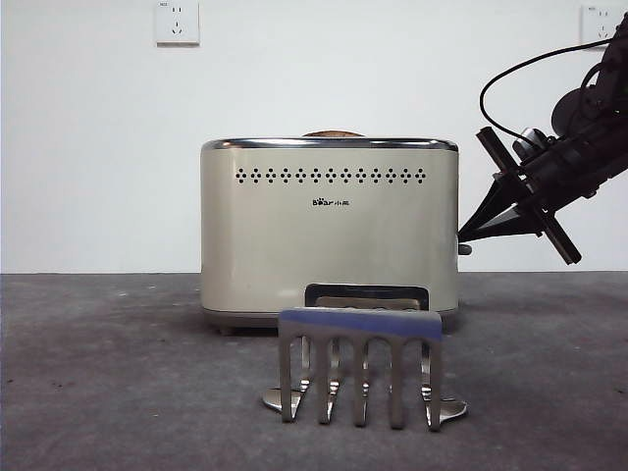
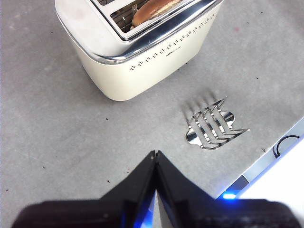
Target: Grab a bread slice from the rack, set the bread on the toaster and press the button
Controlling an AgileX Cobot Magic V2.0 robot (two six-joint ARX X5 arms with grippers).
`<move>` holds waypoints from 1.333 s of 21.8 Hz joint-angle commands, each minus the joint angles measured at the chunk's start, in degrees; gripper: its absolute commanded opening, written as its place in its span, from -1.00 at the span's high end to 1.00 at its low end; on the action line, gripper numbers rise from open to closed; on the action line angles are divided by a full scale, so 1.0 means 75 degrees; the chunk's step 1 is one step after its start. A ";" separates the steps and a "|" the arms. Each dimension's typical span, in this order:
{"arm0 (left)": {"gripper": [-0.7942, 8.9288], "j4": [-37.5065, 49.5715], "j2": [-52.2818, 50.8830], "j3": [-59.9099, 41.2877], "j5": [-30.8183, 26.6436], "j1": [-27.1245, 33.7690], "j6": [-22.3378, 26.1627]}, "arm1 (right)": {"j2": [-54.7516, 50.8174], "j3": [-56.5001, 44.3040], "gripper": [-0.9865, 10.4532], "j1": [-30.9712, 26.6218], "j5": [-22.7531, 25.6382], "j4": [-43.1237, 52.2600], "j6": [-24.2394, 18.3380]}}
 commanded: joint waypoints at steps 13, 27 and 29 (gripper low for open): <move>0.85 0.0020 -0.0012 -0.0041 -0.0006 0.0003 0.0009 | 0.0082 0.0478 0.84 0.0029 0.0134 -0.0565 0.0041; 0.85 0.0020 -0.0012 -0.0041 -0.0006 0.0003 0.0125 | -0.1970 0.0481 0.84 0.0029 0.0525 -0.1206 -0.0291; 0.85 0.0020 -0.0012 -0.0041 -0.0067 0.0003 0.0122 | -0.2512 0.0484 0.84 0.0029 0.0909 -0.1600 -0.0539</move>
